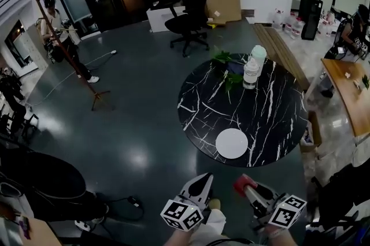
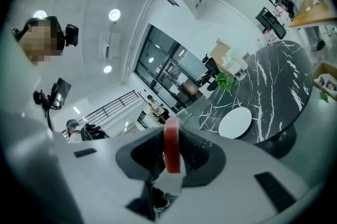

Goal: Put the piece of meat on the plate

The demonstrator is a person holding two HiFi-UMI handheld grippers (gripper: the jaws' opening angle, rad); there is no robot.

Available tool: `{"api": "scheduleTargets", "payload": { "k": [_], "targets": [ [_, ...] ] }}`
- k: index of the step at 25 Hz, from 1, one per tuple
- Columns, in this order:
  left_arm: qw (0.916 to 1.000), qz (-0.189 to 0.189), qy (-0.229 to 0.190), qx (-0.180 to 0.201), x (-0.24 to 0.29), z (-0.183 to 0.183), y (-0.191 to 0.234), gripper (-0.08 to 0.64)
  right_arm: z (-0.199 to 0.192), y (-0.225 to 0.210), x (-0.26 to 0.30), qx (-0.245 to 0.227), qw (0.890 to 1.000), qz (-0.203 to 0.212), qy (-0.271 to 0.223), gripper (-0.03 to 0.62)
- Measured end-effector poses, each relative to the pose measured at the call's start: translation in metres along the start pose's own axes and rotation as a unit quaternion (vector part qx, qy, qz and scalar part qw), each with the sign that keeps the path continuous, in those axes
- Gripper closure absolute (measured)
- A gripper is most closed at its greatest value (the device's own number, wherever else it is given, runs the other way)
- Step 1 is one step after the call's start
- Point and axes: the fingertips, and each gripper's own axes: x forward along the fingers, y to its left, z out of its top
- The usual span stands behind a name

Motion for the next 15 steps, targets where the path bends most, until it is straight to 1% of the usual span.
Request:
{"api": "scheduleTargets", "payload": {
  "k": [6, 11, 15],
  "targets": [
    [0.9999, -0.004, 0.010, -0.013, 0.038, 0.010, 0.036, 0.551, 0.022, -0.021, 0.038, -0.003, 1.000, -0.015, 0.009, 0.506],
    [0.9993, -0.029, 0.021, 0.001, 0.076, 0.010, 0.055, 0.551, 0.037, -0.046, 0.058, -0.023, 0.999, -0.039, 0.009, 0.506],
    [0.9992, -0.024, 0.032, -0.004, 0.098, 0.001, 0.074, 0.552, 0.036, -0.072, 0.073, -0.015, 0.998, -0.060, 0.025, 0.506]
  ]
}}
